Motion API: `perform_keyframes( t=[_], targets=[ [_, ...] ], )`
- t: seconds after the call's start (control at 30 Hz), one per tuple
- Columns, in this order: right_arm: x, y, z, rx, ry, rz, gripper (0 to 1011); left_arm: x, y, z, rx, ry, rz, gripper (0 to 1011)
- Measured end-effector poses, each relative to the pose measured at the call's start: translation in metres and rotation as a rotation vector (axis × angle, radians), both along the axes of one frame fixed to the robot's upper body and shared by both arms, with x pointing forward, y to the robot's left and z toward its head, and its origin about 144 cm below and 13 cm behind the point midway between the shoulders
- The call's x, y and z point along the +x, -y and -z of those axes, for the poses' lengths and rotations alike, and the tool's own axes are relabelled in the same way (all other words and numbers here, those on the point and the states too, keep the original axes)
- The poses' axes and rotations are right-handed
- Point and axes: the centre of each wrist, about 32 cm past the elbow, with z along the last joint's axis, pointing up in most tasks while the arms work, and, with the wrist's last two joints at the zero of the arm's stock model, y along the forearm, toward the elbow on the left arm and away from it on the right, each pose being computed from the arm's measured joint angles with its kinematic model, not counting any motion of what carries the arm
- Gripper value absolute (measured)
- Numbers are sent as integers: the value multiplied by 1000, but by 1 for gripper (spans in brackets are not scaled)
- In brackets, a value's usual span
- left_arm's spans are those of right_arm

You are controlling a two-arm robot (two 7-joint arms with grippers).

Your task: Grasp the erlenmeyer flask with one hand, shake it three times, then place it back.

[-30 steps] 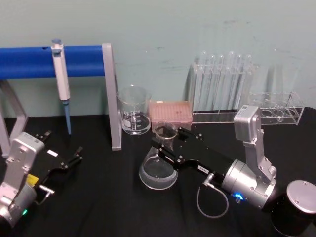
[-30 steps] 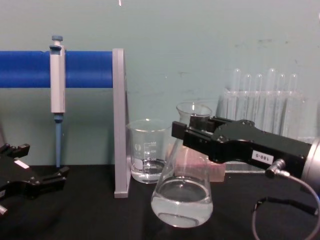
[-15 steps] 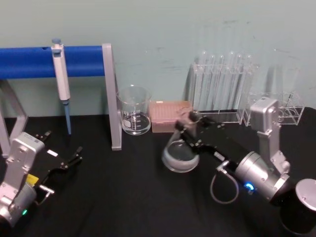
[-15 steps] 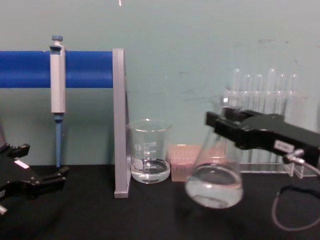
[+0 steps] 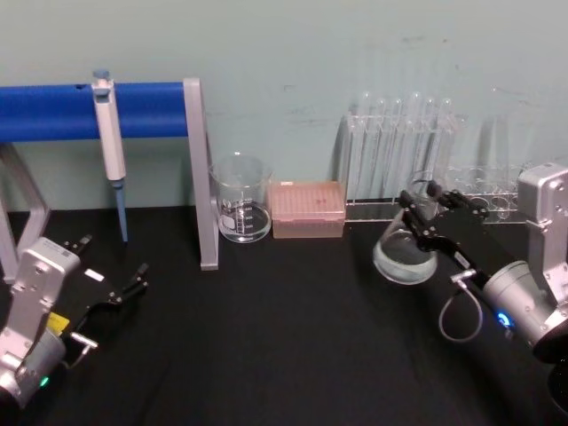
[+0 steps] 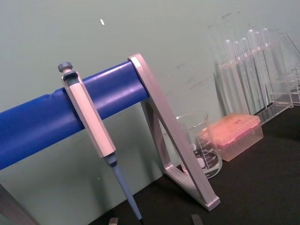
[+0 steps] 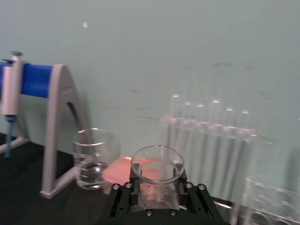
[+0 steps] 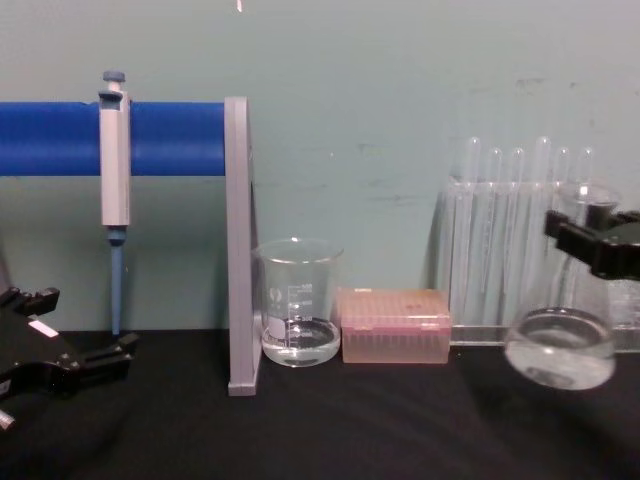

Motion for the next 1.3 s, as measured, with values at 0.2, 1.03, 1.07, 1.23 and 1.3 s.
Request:
perform_keyframes(
  t=[0.2,1.03,1.07,1.23,1.3],
  targets=[
    [-5,6,0,1,1,56,456,0,0,0,0,0,0,1001],
    [-7,-26,0,7,-3,-182,456,0,0,0,0,0,0,1001],
    [-7,-28,0,8,-3,-194,456,0,0,0,0,0,0,1001],
    [-9,-37,1,7,-7,-268,456,0,0,0,0,0,0,1001],
    [-9,-40,1,4,-11,-299,457,0,0,0,0,0,0,1001]
  ],
)
